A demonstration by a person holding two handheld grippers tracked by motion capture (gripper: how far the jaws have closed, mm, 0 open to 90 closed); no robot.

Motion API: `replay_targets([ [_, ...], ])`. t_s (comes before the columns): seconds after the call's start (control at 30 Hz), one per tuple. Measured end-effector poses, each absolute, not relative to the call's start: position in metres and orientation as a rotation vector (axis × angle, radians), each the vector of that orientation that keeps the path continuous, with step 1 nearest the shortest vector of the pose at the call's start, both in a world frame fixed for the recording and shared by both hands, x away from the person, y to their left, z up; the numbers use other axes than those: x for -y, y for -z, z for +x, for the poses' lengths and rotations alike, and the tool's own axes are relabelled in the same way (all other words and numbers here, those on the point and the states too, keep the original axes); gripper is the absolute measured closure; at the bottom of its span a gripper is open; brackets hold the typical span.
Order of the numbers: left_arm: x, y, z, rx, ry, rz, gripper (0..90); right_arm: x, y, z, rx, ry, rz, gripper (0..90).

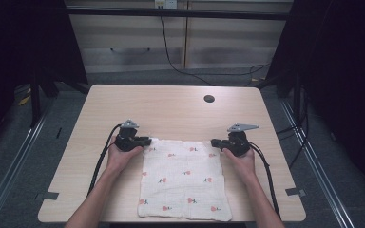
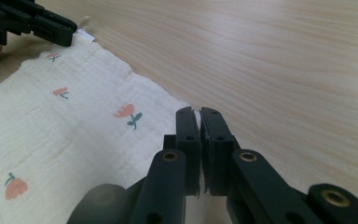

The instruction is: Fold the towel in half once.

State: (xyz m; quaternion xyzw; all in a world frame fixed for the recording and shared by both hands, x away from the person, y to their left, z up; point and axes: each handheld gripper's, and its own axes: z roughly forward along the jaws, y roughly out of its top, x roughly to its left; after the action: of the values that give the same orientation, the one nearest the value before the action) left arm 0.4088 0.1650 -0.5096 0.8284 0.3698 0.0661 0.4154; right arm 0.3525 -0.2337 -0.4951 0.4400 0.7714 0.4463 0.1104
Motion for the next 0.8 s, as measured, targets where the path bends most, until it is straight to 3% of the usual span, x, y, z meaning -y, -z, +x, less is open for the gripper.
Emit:
replay_targets([
  [0.13, -0.165, 0.509, 0.407, -0.948, -0.193, 2.086, 85.0, 0.235, 0.494, 0.352, -2.267, -1.308, 1.294, 87.0],
  [0.8, -0.182, 0.467, 0.402, -0.901, -0.177, 1.915, 85.4, 0.244, 0.463, 0.353, -2.215, -1.341, 1.257, 87.3],
])
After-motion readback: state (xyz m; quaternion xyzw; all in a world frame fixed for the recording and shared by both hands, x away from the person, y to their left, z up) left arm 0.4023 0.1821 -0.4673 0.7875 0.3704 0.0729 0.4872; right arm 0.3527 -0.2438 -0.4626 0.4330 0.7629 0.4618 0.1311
